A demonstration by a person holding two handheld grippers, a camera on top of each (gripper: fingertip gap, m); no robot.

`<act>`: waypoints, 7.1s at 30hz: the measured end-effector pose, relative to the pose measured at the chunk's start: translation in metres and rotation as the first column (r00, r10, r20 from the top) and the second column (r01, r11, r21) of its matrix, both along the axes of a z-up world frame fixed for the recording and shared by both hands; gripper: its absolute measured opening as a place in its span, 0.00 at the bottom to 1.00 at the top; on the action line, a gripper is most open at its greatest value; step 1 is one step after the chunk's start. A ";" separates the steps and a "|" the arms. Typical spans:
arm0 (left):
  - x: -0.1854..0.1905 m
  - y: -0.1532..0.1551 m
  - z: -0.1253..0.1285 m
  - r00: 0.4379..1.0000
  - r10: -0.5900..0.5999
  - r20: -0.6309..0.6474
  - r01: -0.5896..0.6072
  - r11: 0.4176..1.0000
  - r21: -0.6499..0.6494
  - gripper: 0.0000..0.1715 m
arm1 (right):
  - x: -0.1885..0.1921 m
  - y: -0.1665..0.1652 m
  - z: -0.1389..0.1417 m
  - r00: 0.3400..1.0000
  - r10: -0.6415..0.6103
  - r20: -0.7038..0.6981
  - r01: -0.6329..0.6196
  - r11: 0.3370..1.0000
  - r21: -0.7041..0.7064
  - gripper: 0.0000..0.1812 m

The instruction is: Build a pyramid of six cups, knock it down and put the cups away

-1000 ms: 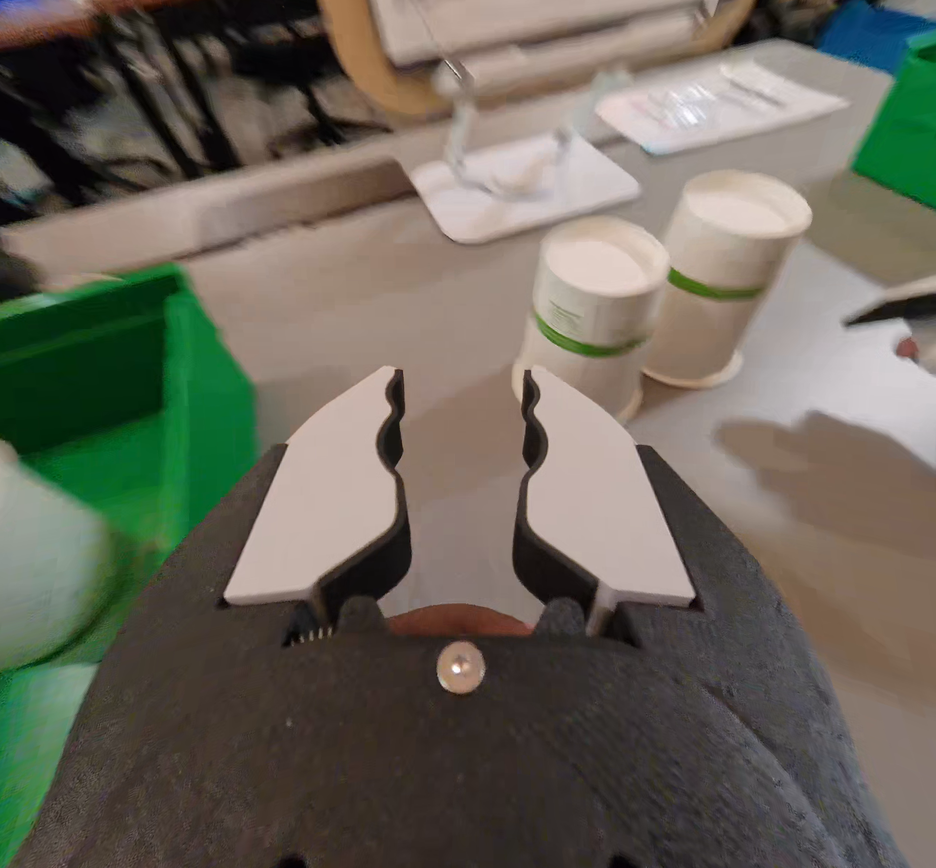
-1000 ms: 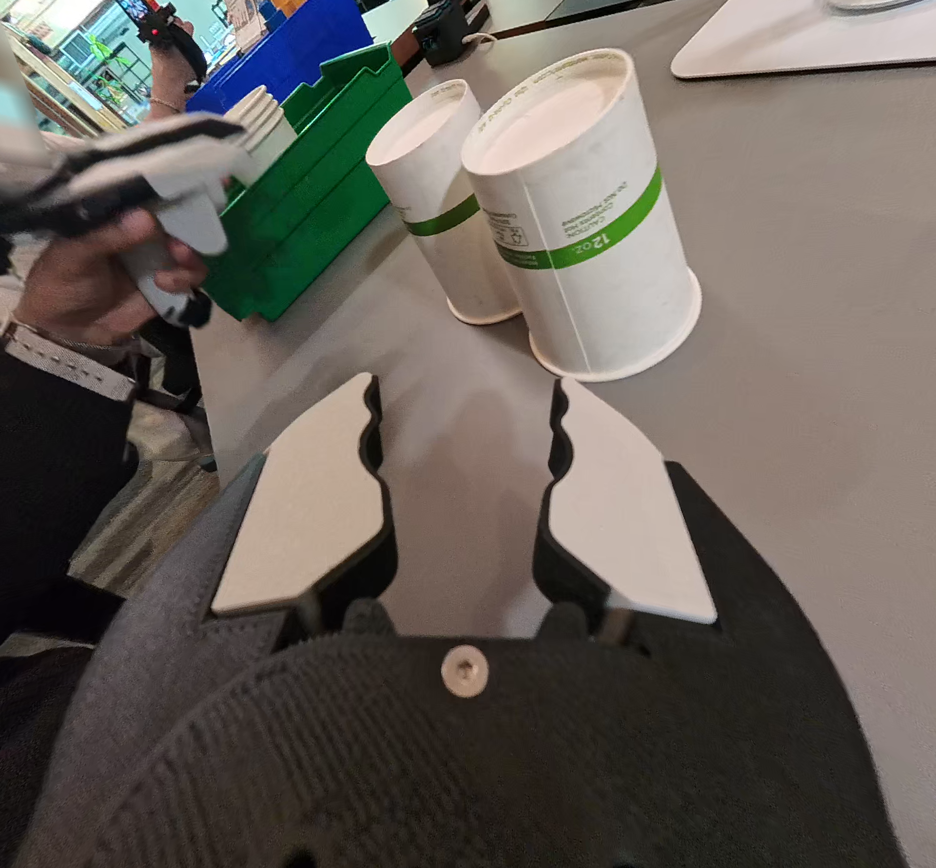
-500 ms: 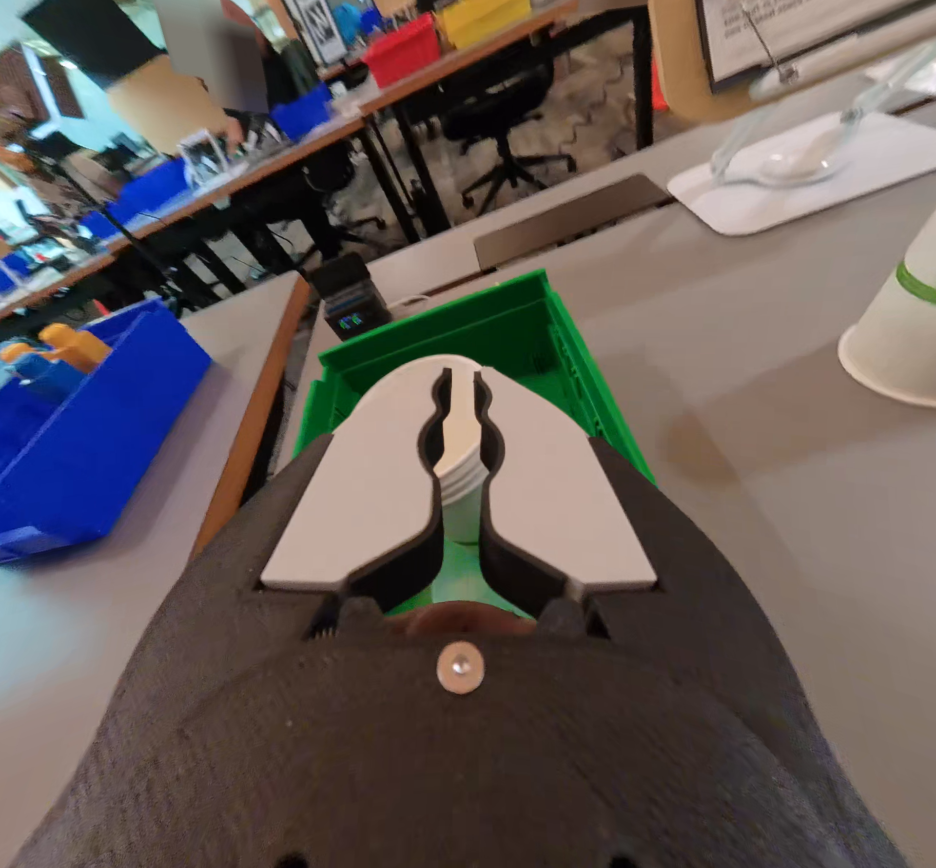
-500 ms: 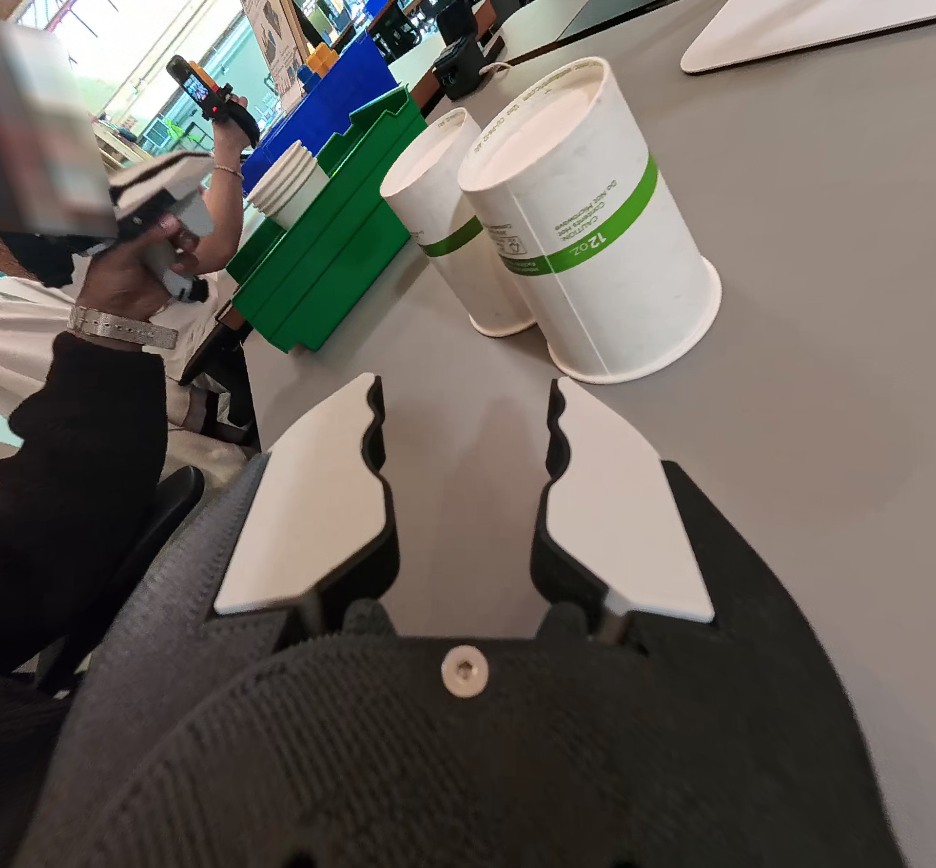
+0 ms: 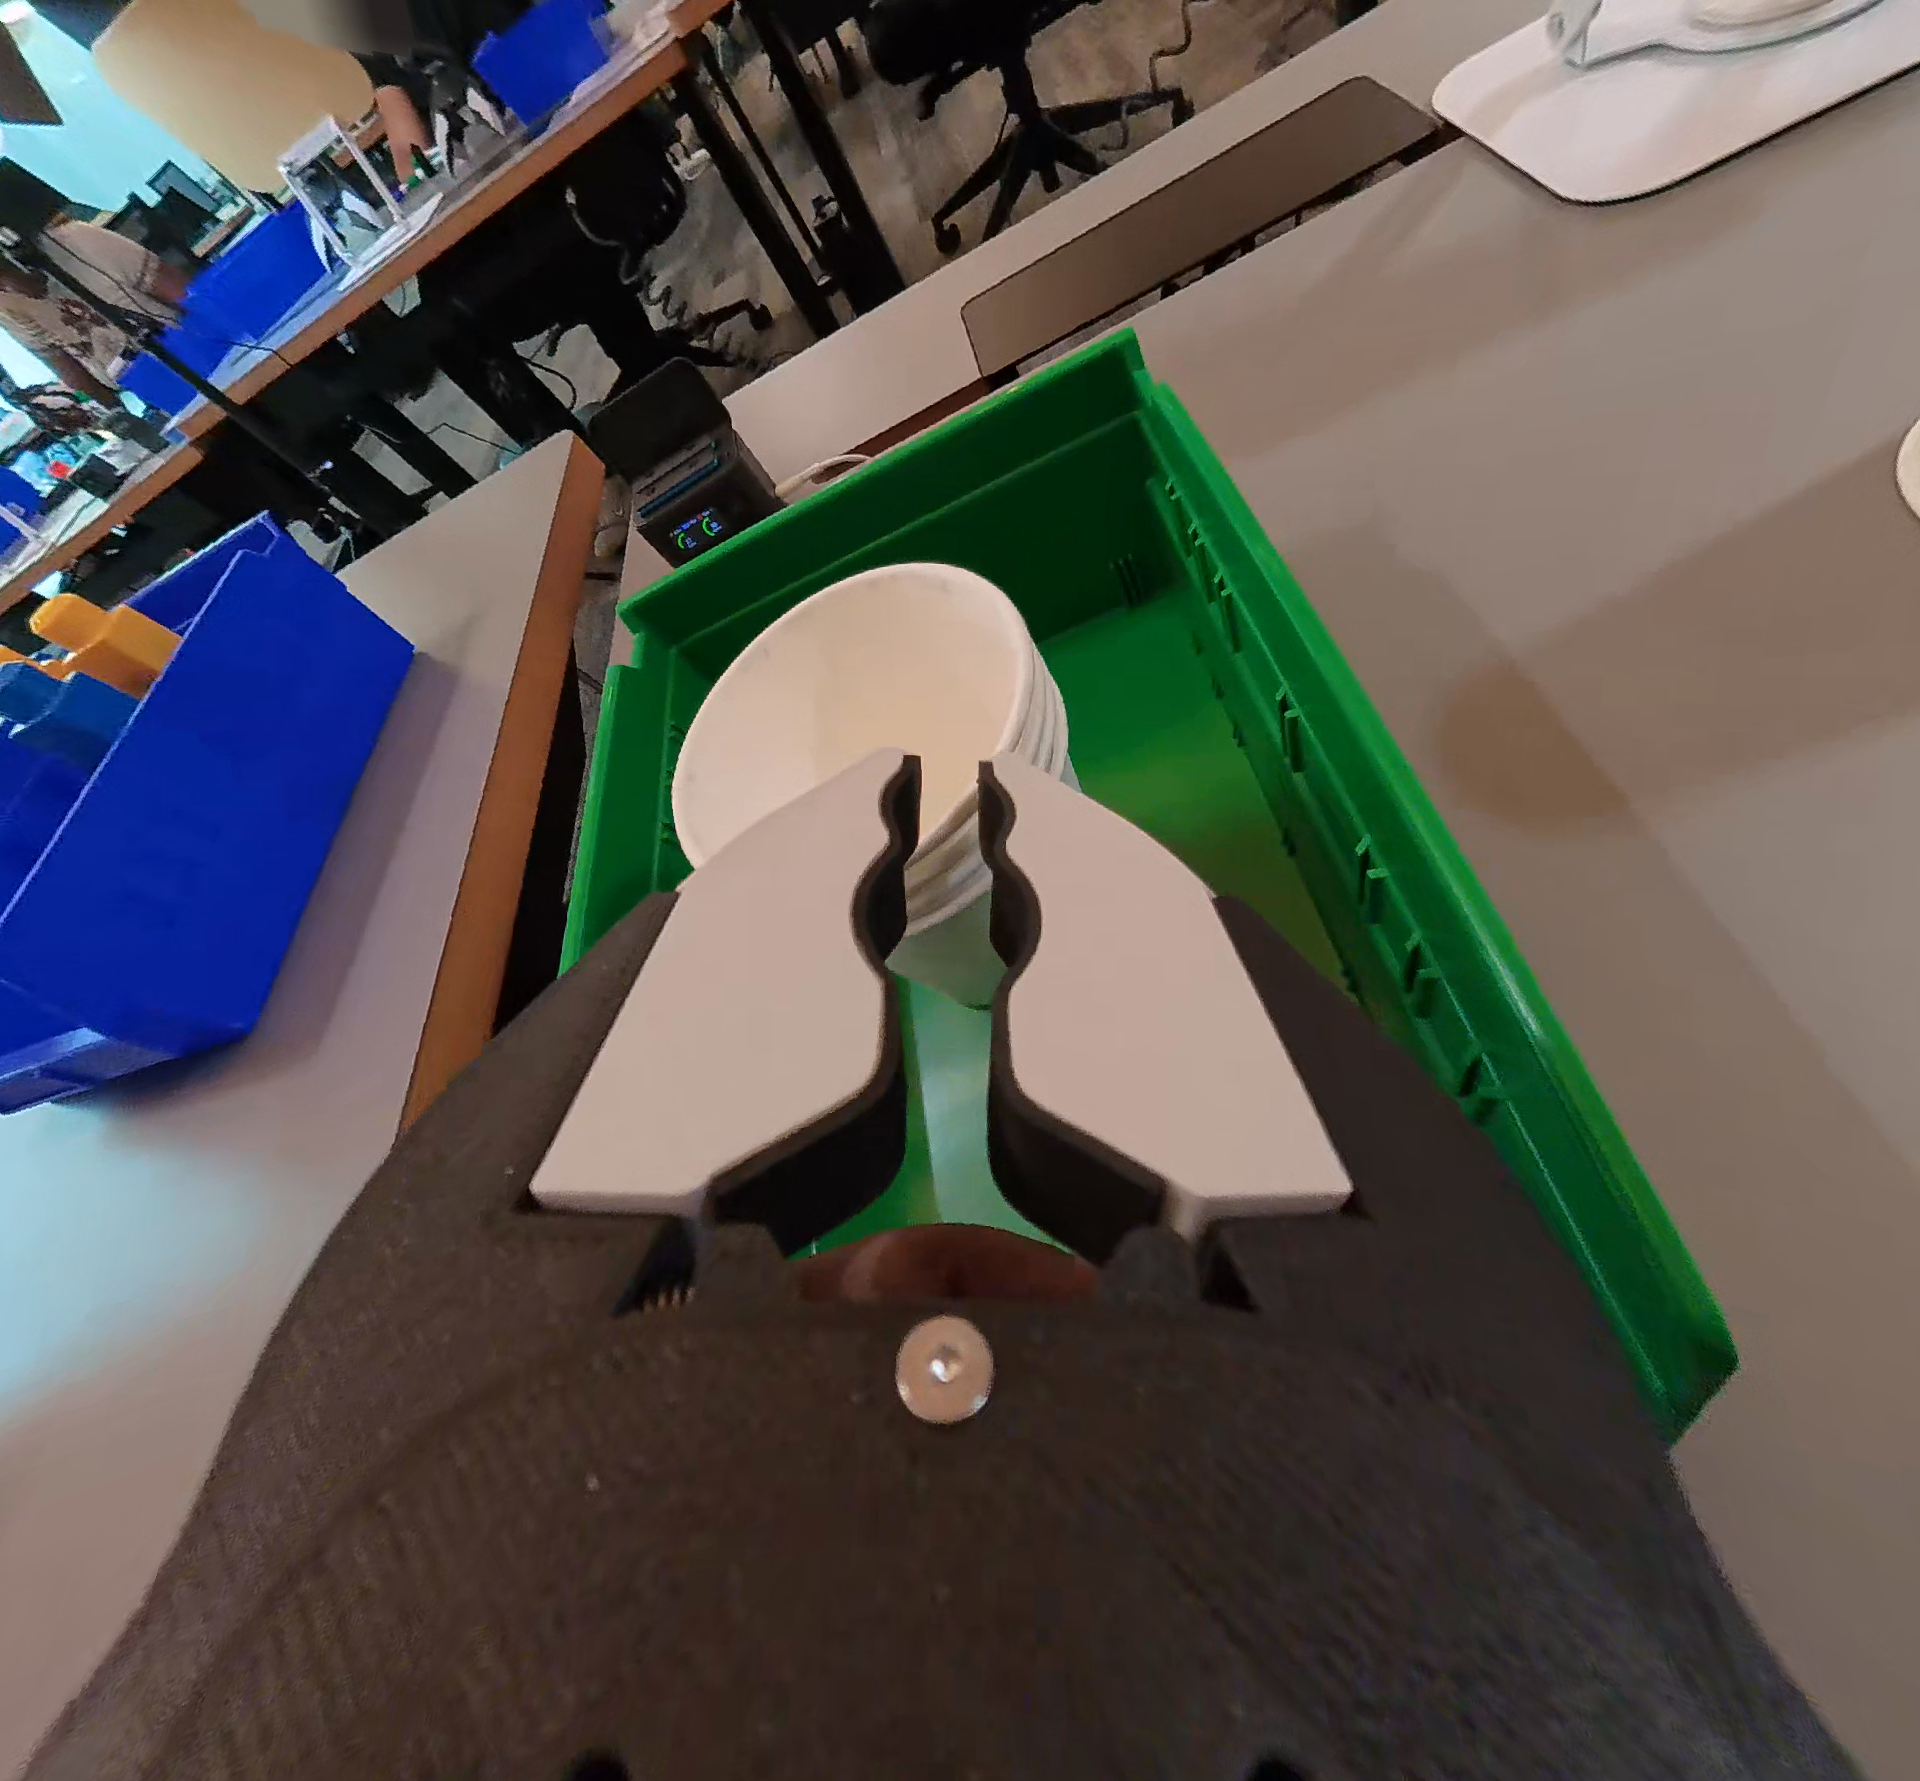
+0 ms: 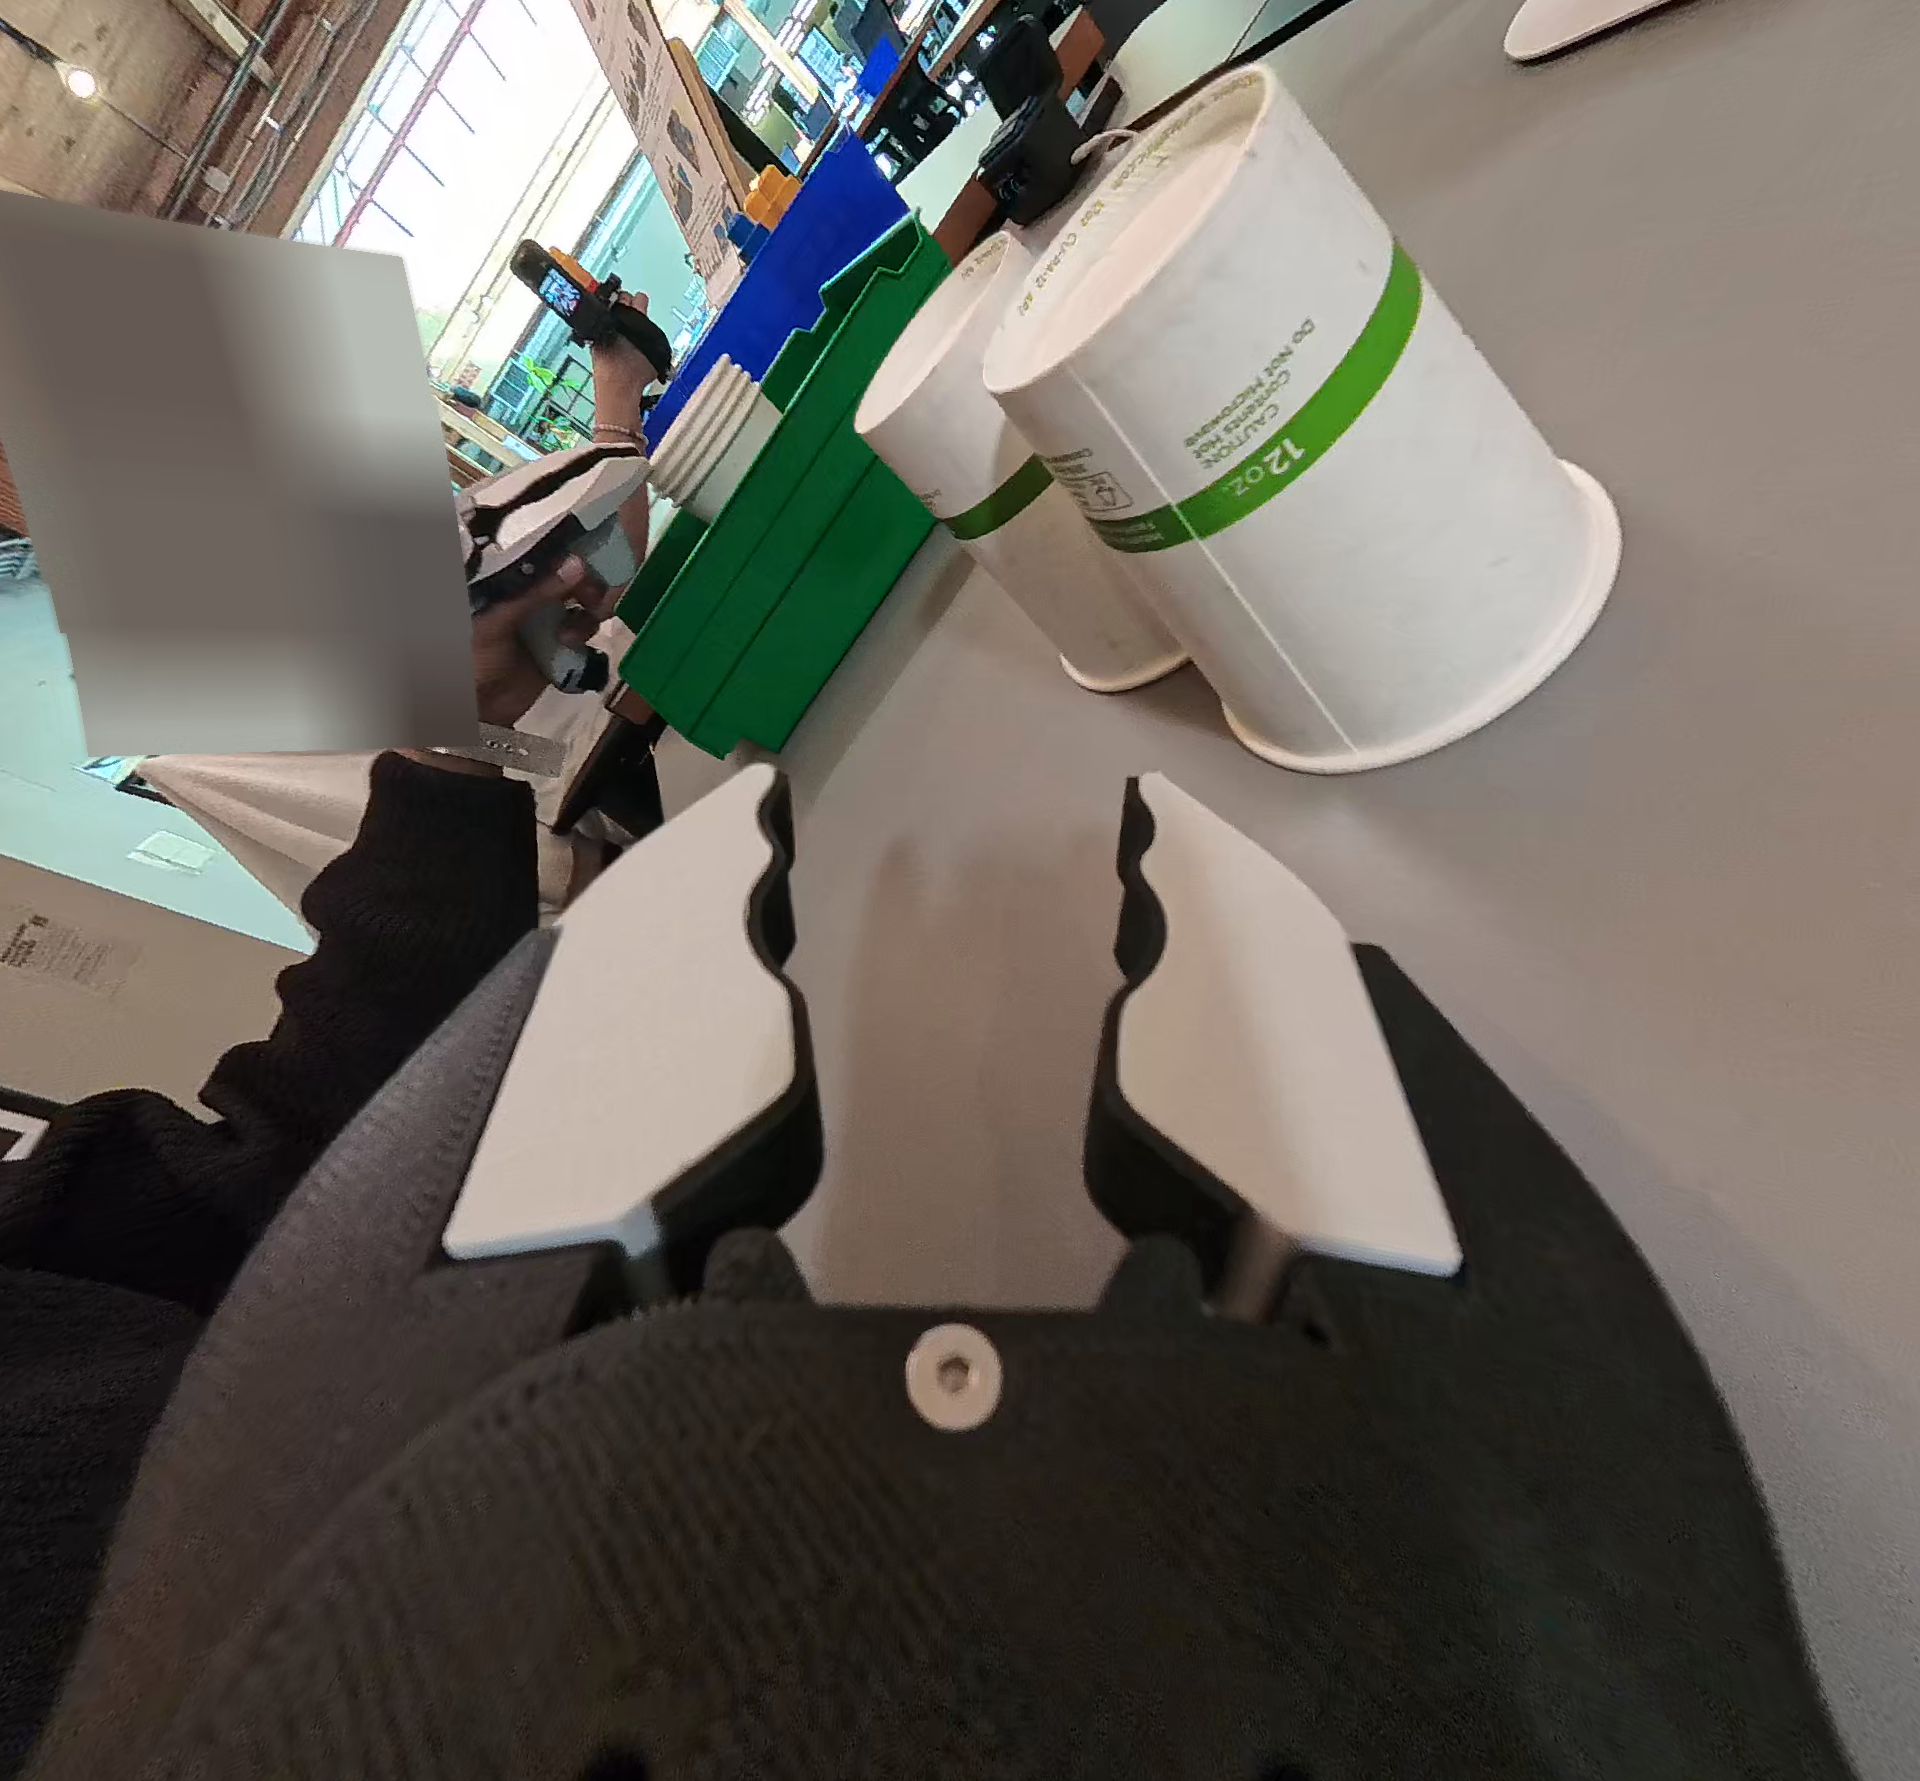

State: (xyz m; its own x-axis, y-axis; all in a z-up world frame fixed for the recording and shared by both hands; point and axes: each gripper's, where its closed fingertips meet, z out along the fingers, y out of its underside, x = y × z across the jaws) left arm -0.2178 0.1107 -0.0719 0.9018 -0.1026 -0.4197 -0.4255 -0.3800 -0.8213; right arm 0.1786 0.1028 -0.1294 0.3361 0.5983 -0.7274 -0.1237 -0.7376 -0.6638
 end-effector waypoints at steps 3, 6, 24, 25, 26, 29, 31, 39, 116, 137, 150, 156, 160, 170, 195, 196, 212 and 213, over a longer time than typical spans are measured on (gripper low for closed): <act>0.005 0.001 -0.004 0.999 -0.025 0.044 0.025 1.000 -0.006 0.07 | -0.002 -0.001 -0.002 0.999 0.004 0.040 -0.005 1.000 0.029 0.34; 0.001 0.002 -0.007 1.000 -0.014 0.019 0.014 1.000 -0.009 0.07 | -0.004 -0.003 -0.003 0.998 0.013 0.061 -0.016 0.999 0.043 0.34; 0.001 0.005 -0.002 0.999 -0.006 0.045 0.006 1.000 -0.005 0.03 | -0.006 -0.004 -0.003 0.999 0.017 0.036 -0.017 1.000 0.017 0.34; 0.002 0.005 0.000 0.999 -0.009 0.053 0.009 1.000 -0.003 0.03 | -0.006 -0.004 -0.003 0.999 0.016 0.034 -0.016 1.000 0.015 0.34; 0.003 0.004 0.001 0.998 -0.013 0.063 0.013 1.000 -0.006 0.03 | -0.006 -0.003 -0.003 0.999 0.015 0.033 -0.016 1.000 0.014 0.34; 0.001 0.004 0.010 0.998 0.008 0.054 -0.009 1.000 0.015 0.03 | -0.006 -0.004 -0.003 0.999 0.018 0.030 -0.018 1.000 0.009 0.34; -0.001 0.003 0.018 0.999 0.029 0.043 -0.031 0.999 0.039 0.03 | -0.006 -0.004 -0.004 0.999 0.020 0.030 -0.020 1.000 0.007 0.34; -0.009 -0.008 0.080 0.990 0.135 0.048 -0.143 0.959 0.246 0.03 | -0.007 -0.004 -0.004 0.999 0.022 0.030 -0.022 1.000 0.006 0.34; 0.002 -0.007 0.001 0.935 -0.349 0.067 0.319 0.739 -0.594 0.03 | -0.002 -0.003 -0.010 1.000 0.002 0.022 -0.001 0.998 -0.058 0.32; 0.039 0.013 0.149 0.964 -0.264 0.017 0.264 0.964 0.022 0.03 | -0.004 -0.003 -0.006 1.000 0.000 0.011 0.000 0.999 -0.048 0.31; 0.238 -0.014 0.208 0.753 -0.553 0.358 0.385 0.810 0.442 0.03 | -0.027 -0.029 0.055 0.979 0.066 -0.193 -0.029 0.982 0.186 0.51; 0.340 -0.024 0.183 0.522 -0.663 0.537 0.431 0.748 0.505 0.03 | -0.013 -0.037 0.103 0.894 0.020 -0.448 0.101 0.964 0.244 0.57; 0.395 -0.037 0.147 0.342 -0.698 0.629 0.501 0.702 0.506 0.02 | 0.028 -0.023 0.124 0.797 -0.099 -0.595 0.285 0.931 0.227 0.57; 0.442 -0.058 0.056 0.238 -0.644 0.728 0.615 0.679 0.400 0.03 | 0.101 0.000 0.134 0.675 -0.249 -0.695 0.489 0.856 0.169 0.49; 0.257 0.034 -0.070 0.853 -0.159 0.496 0.144 0.987 0.069 0.22 | 0.084 0.117 0.015 0.811 -0.513 0.283 0.227 0.720 0.656 0.49; 0.250 0.036 -0.071 0.848 -0.140 0.511 0.126 0.990 0.061 0.22 | 0.083 0.121 0.011 0.815 -0.501 0.292 0.217 0.731 0.647 0.49; 0.218 0.039 -0.078 0.760 -0.057 0.648 0.068 0.998 0.008 0.22 | 0.053 0.117 -0.008 0.855 -0.387 0.346 0.143 0.816 0.560 0.50; 0.218 0.039 -0.078 0.759 -0.057 0.648 0.068 0.998 0.009 0.22 | 0.052 0.117 -0.008 0.857 -0.384 0.343 0.143 0.818 0.557 0.50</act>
State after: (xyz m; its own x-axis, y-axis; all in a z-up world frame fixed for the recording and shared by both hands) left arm 0.0001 0.1495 -0.1499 0.9493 -0.1700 0.2644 0.1828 -0.3856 -0.9044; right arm 0.2308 0.2198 -0.1376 0.7334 0.6722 -0.1013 0.1165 -0.2711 -0.9555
